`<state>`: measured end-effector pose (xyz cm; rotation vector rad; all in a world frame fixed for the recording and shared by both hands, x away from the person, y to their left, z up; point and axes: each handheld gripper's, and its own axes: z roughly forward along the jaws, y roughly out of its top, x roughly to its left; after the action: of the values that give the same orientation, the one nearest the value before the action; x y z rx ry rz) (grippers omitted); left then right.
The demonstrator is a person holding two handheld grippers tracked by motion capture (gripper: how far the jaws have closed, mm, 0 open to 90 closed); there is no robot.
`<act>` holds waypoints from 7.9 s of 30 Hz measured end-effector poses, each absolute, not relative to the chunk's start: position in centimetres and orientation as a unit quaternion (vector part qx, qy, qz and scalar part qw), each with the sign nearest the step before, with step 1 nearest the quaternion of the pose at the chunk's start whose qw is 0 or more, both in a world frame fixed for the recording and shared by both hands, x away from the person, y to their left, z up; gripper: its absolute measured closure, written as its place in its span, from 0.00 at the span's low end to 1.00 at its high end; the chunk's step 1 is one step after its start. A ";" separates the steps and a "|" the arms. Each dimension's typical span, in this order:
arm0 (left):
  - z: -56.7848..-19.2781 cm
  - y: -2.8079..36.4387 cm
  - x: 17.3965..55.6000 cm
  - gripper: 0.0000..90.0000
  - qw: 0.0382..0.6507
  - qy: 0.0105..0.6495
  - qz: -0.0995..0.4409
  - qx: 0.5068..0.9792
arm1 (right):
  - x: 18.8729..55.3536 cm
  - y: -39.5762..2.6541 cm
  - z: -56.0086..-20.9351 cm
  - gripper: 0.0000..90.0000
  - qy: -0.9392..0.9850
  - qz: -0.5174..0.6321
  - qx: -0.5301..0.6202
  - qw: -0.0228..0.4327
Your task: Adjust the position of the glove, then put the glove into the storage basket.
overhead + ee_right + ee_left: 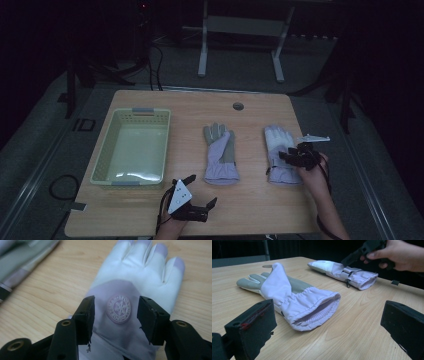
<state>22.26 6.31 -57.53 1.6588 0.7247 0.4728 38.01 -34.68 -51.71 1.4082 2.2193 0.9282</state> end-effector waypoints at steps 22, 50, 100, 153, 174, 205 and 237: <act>-57.5 6.4 22.3 0.00 0.594 0.315 0.202 0.712 | 38.1 -35.1 -51.9 0.89 0.768 0.335 0.525 0.151; -57.5 6.4 22.2 0.00 0.596 0.314 0.204 0.710 | 36.5 -23.5 -40.4 0.89 0.782 0.387 0.456 0.176; -57.5 6.4 22.3 0.00 0.599 0.318 0.190 0.710 | 37.8 -16.5 -48.9 0.15 0.813 0.360 0.440 0.127; -52.7 2.4 32.9 0.16 0.457 0.415 0.144 0.774 | 39.6 -20.7 -50.5 0.25 0.811 0.423 0.378 0.141; -56.3 3.4 34.2 0.16 0.397 0.455 0.060 0.795 | 40.7 -20.0 -54.9 0.35 0.821 0.370 0.433 0.042; -53.2 3.4 34.4 0.80 0.383 0.422 0.024 0.821 | 38.7 -17.9 -52.4 0.91 0.828 0.364 0.418 0.086; -44.5 9.8 33.9 0.80 0.389 0.384 0.071 0.834 | 37.9 -12.6 -44.5 0.91 0.810 0.429 0.384 0.114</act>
<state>33.85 9.79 -44.49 2.1205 0.9775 0.1796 37.91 -12.63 -44.48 1.1251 2.3743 1.2588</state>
